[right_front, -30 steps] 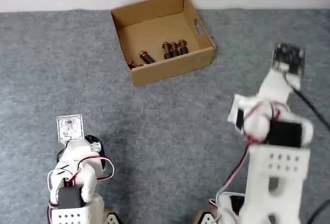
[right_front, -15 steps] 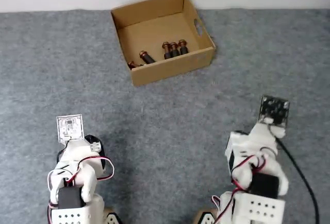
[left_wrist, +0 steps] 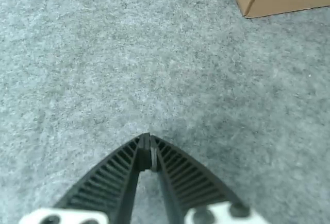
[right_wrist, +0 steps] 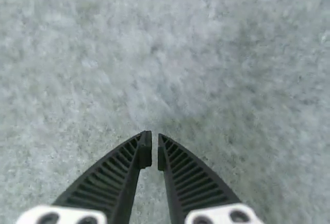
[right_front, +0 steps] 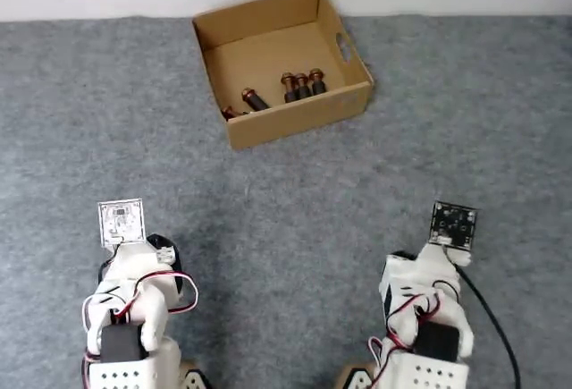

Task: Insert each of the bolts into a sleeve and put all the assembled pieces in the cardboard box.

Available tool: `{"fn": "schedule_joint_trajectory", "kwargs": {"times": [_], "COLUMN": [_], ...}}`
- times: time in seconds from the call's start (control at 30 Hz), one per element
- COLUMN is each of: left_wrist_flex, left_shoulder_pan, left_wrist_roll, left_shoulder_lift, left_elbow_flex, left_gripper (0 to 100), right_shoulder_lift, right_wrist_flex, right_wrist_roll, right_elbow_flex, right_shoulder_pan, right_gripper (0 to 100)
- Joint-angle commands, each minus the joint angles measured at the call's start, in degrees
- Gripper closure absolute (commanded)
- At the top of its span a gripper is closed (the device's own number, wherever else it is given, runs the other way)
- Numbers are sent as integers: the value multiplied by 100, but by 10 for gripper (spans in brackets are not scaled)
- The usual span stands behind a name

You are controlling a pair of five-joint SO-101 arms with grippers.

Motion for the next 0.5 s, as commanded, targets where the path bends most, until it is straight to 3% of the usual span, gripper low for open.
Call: {"fn": "schedule_joint_trajectory", "kwargs": {"times": [0.0,0.47], "left_wrist_flex": [70,70], "left_shoulder_pan": [-18,-18], "left_wrist_roll": [-9,-9], "left_shoulder_lift": [-35,-35], "left_elbow_flex": [-31,-31], "left_gripper": [995,995], "right_shoulder_lift": [-84,-75], "right_wrist_flex": [-31,708], "right_wrist_roll": [18,44], "right_elbow_flex": [123,114], "right_shoulder_pan": [75,75], "right_gripper": [991,990]}}
